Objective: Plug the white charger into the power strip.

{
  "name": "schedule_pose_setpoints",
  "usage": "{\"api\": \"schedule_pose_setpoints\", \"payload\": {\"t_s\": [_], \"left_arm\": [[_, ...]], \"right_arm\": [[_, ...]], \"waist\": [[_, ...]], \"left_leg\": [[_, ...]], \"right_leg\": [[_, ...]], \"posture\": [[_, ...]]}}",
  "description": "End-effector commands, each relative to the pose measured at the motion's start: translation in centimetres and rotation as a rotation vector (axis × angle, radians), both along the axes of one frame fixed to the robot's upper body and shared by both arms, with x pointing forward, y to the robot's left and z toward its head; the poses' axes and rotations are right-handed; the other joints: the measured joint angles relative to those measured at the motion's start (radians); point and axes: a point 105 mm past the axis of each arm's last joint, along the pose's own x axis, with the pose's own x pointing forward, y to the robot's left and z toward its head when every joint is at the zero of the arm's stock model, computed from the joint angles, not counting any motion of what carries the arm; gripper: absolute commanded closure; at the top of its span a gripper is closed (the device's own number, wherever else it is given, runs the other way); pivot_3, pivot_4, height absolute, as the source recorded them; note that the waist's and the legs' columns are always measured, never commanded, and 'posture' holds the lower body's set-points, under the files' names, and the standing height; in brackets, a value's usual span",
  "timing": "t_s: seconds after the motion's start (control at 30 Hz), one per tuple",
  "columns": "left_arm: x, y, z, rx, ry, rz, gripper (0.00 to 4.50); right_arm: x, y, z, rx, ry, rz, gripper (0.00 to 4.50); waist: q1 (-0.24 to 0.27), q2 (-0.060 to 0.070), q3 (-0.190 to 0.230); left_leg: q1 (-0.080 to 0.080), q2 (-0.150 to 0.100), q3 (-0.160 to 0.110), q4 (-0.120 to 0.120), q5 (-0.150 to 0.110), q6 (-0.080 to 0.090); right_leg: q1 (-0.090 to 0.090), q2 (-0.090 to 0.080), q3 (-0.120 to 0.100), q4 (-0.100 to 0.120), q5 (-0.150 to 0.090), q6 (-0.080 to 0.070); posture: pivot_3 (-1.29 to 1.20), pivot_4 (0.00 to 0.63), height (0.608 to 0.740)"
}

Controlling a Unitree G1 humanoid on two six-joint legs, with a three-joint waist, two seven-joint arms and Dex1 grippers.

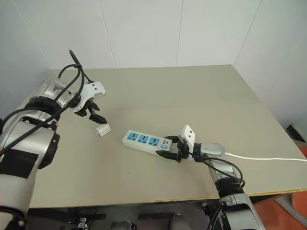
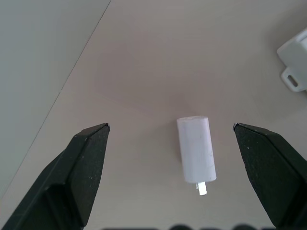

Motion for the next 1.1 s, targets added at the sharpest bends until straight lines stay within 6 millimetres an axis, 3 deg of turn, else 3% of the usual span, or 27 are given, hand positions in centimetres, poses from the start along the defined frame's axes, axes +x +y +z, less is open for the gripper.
{"api": "schedule_pose_setpoints", "payload": {"t_s": [0.03, 0.47, 0.87, 0.97, 1.1], "left_arm": [[0.1, -0.2, -0.2, 0.009, -0.001, -0.010, 0.00], [0.1, -0.7, -3.2, 0.046, 0.033, 0.004, 0.00], [0.2, -1.4, -4.7, 0.051, 0.047, 0.017, 0.00], [0.1, -1.4, -5.1, 0.075, 0.060, 0.014, 0.55], [0.0, -1.3, -5.4, 0.095, 0.065, 0.006, 1.84]], "right_arm": [[-0.1, 0.1, -0.3, -0.015, 0.000, -0.019, 1.10], [-0.1, 0.5, -0.6, -0.009, 0.005, -0.038, 1.10], [-0.2, 0.1, -0.9, -0.013, 0.013, -0.066, 1.10], [-0.2, 0.1, -1.0, -0.013, 0.014, -0.071, 1.10], [-0.2, 0.0, -1.1, -0.015, 0.016, -0.077, 1.10]], "waist": [[0.000, 0.000, 0.000], [0.000, 0.000, 0.000], [0.000, 0.000, 0.000], [0.001, 0.000, 0.000], [0.001, 0.000, 0.000]], "left_leg": [[0.000, 0.000, 0.000, 0.000, 0.000, 0.000], [0.000, 0.000, 0.000, 0.000, 0.000, 0.000], [0.000, 0.000, 0.000, 0.000, 0.000, 0.000], [0.000, 0.000, 0.000, 0.000, 0.000, 0.000], [0.000, 0.000, 0.000, 0.000, 0.000, 0.000]], "right_leg": [[0.000, 0.000, 0.000, 0.000, 0.000, 0.000], [0.000, 0.000, 0.000, 0.001, 0.000, 0.000], [0.000, 0.000, 0.000, 0.001, 0.000, 0.000], [0.000, 0.000, 0.000, 0.001, 0.000, 0.000], [0.000, 0.000, 0.000, 0.001, 0.000, 0.000]], "posture": [[0.00, 0.150, 0.740], [0.00, 0.150, 0.740], [0.00, 0.150, 0.740], [0.00, 0.150, 0.740], [0.00, 0.150, 0.740]]}}
